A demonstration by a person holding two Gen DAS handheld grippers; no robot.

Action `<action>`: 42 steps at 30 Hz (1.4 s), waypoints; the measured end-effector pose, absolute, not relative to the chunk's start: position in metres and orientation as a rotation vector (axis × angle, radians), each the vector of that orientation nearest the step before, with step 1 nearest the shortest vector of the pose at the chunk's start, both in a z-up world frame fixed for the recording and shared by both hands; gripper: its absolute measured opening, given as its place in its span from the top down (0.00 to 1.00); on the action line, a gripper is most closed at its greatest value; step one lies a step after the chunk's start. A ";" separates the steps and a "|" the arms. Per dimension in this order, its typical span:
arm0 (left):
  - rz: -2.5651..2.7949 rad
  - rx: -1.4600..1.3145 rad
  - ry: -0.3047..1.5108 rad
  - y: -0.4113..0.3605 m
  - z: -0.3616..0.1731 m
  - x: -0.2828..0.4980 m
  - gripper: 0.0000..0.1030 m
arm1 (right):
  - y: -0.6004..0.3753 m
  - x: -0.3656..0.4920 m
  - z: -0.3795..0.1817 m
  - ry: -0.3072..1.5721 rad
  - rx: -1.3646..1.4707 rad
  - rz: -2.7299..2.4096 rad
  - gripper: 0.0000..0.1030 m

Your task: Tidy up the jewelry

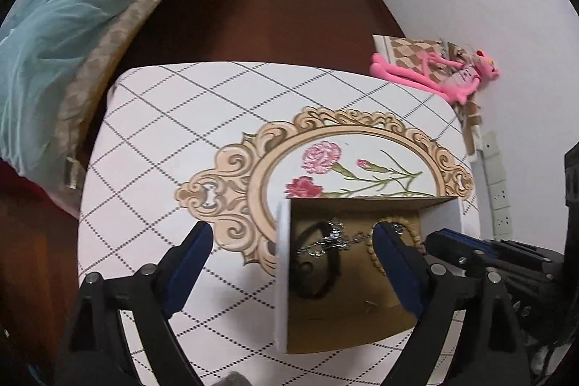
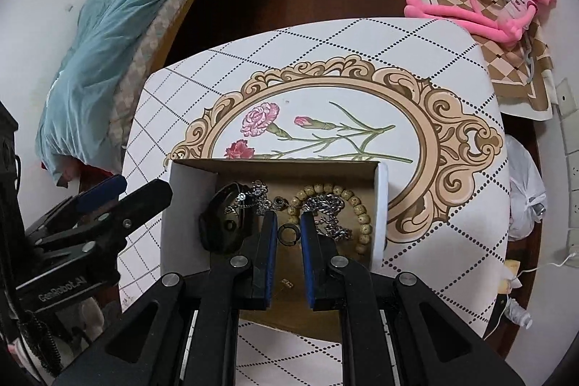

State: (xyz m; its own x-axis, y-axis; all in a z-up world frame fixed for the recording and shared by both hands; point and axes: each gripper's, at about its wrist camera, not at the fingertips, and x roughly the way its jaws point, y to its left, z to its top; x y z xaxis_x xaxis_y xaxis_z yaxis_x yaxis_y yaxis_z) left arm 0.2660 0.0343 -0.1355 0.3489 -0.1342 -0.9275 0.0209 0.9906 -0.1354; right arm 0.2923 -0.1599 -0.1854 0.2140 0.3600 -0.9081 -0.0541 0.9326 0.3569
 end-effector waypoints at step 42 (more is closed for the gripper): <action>0.011 0.013 0.876 0.030 0.008 0.086 0.01 | -0.177 0.082 -0.004 0.926 0.010 -0.065 0.02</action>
